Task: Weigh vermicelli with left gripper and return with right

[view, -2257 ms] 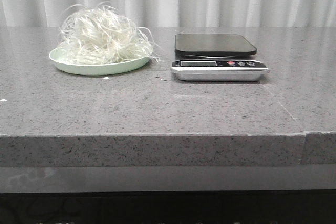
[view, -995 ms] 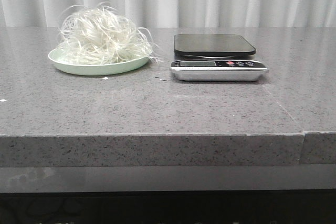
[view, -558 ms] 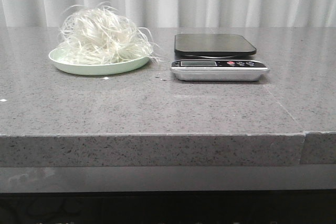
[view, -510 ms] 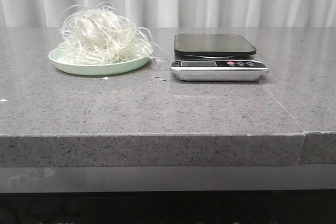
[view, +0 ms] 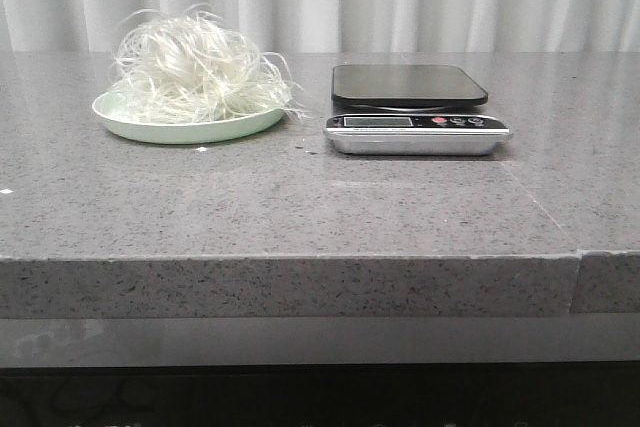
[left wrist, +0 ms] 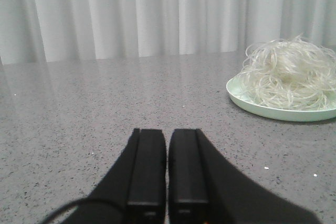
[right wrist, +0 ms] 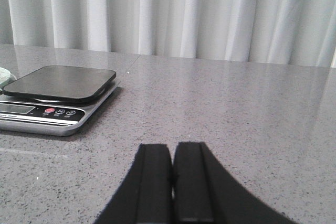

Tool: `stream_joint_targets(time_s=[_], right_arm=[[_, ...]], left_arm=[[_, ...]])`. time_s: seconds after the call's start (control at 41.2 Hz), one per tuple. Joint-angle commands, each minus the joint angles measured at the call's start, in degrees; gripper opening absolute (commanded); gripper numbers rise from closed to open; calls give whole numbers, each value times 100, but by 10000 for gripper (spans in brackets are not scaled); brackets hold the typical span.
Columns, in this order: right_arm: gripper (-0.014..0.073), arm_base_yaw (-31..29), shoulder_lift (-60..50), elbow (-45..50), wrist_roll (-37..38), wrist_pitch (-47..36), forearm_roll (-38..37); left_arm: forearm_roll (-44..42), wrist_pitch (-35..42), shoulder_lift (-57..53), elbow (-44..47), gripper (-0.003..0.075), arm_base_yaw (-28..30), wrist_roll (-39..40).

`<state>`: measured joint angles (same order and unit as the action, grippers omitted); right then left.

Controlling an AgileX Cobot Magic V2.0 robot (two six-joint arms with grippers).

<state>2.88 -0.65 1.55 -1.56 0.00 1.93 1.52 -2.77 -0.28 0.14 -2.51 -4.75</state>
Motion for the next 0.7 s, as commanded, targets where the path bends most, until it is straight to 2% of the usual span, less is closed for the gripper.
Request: stream_joint_targets(time_s=[0.0,0.68], right_arm=[[159,-56,-92,-42,-35,-501,-57],[159,-141,-87,-42,-35,-489,-57]], left_arm=[[52,444,-110,40,142,17,56],[52,444,-110,40,142,17,56]])
